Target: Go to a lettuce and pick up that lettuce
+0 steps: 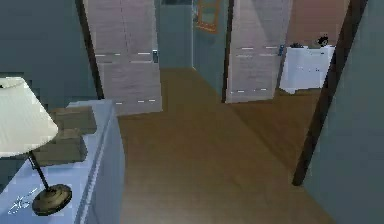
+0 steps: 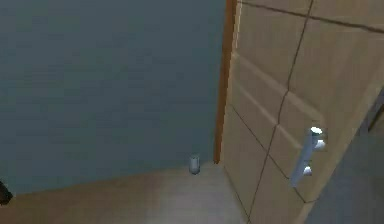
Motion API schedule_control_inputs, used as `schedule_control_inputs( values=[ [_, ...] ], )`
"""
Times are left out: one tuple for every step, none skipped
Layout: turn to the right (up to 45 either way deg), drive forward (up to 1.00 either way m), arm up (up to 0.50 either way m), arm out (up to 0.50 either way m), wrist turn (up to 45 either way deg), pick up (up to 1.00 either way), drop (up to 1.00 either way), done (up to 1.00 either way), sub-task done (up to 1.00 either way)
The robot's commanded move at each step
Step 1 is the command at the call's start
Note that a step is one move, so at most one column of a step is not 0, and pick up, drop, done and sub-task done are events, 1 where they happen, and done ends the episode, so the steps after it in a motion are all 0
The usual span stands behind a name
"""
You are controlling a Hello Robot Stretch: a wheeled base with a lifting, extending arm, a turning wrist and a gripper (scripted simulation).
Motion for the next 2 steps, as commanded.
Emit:
schedule_control_inputs(
  values=[
    [0.0,1.00,0.00,0.00,0.0,0.00,0.00,0.00,0.00],
    [0.0,1.00,0.00,0.00,0.0,0.00,0.00,0.00,0.00]
  ],
)
